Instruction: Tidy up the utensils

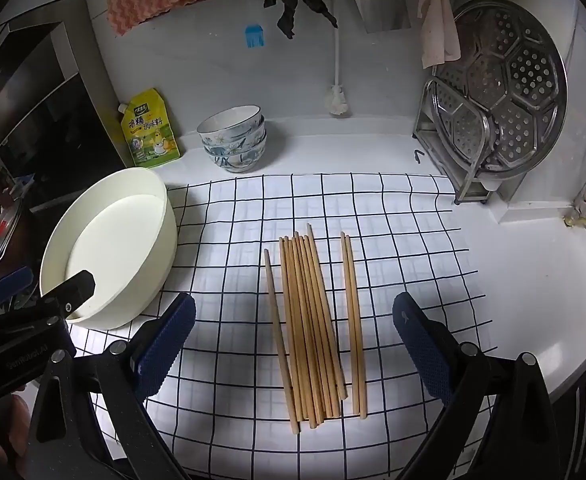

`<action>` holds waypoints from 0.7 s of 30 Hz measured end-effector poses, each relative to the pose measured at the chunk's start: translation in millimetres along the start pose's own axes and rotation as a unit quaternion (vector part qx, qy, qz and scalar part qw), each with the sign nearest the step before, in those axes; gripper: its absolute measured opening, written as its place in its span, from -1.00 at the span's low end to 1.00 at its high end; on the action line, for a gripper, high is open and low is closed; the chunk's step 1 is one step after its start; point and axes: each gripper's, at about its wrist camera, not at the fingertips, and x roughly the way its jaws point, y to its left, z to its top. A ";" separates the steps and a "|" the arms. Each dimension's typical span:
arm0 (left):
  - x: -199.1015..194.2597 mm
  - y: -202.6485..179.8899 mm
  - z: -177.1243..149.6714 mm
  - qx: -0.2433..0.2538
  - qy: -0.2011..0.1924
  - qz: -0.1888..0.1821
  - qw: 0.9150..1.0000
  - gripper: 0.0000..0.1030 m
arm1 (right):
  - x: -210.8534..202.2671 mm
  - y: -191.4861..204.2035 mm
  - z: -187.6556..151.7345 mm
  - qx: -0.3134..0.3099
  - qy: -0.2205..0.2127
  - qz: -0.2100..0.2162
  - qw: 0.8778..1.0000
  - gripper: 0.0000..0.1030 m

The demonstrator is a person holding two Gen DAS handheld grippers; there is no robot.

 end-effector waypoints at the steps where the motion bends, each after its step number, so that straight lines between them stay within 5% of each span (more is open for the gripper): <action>1: -0.1 0.5 0.4 0.000 0.000 0.000 1.000 0.88 | 0.2 -0.1 0.0 0.000 0.001 0.001 1.000 0.83; 21: 1.2 -1.7 -3.6 0.001 0.000 0.004 1.000 0.88 | -1.8 -3.2 0.6 0.002 0.003 0.004 1.000 0.83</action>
